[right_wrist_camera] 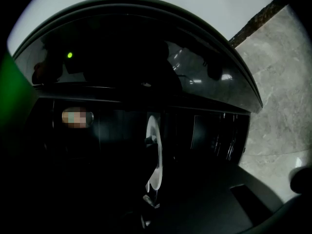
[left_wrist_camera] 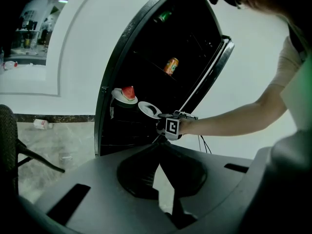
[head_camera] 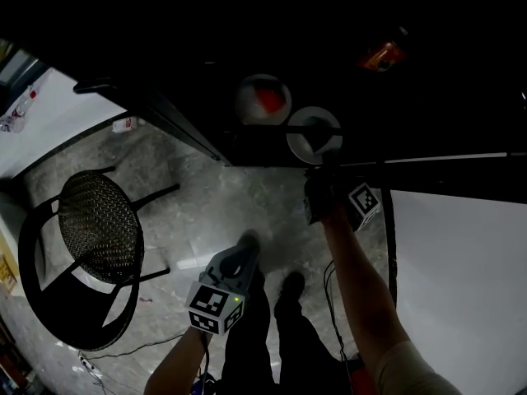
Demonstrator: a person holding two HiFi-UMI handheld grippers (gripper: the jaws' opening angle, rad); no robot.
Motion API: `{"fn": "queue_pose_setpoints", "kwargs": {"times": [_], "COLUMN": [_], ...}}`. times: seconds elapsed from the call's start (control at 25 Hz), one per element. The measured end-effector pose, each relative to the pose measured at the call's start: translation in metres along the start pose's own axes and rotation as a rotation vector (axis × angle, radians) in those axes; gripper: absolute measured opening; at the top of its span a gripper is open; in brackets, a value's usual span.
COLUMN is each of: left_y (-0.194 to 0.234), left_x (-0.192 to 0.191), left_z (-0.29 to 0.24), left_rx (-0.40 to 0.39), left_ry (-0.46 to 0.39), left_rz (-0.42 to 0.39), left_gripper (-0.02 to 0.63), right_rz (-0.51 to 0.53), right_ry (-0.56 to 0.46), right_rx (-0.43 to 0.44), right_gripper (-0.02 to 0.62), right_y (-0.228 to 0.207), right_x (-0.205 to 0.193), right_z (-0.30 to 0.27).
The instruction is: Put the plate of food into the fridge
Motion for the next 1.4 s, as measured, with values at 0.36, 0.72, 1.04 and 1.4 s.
{"fn": "queue_pose_setpoints", "kwargs": {"times": [0.36, 0.72, 1.04, 1.4], "left_y": [-0.002, -0.008, -0.011, -0.007], "left_x": [-0.004, -0.008, -0.011, -0.016], "left_z": [-0.004, -0.010, -0.010, -0.010], "left_rx": [0.001, -0.002, -0.005, -0.003], "left_ry": [0.013, 0.020, 0.027, 0.039], "left_rz": [-0.020, -0.016, -0.018, -0.014], "left_gripper": [0.011, 0.011, 0.011, 0.011], "right_rz": [0.011, 0.074, 0.042, 0.037], "right_ry": [0.043, 0.152, 0.102, 0.015], "right_rx": [0.055, -0.023, -0.045, -0.026], "right_gripper": [0.130, 0.054, 0.032, 0.031], "right_y": [0.011, -0.001, 0.001, 0.002], "right_x": [-0.004, -0.026, -0.020, 0.002], "right_z": [0.009, 0.018, 0.006, 0.000]}}
Point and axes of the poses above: the fingertips, and each gripper's own axes: z backward along the fingers, y to its left, x out of its top, the point moved 2 cm from there along z, backward along the fingers, and after that the axes turned 2 degrees about y, right-handed, at the moved point
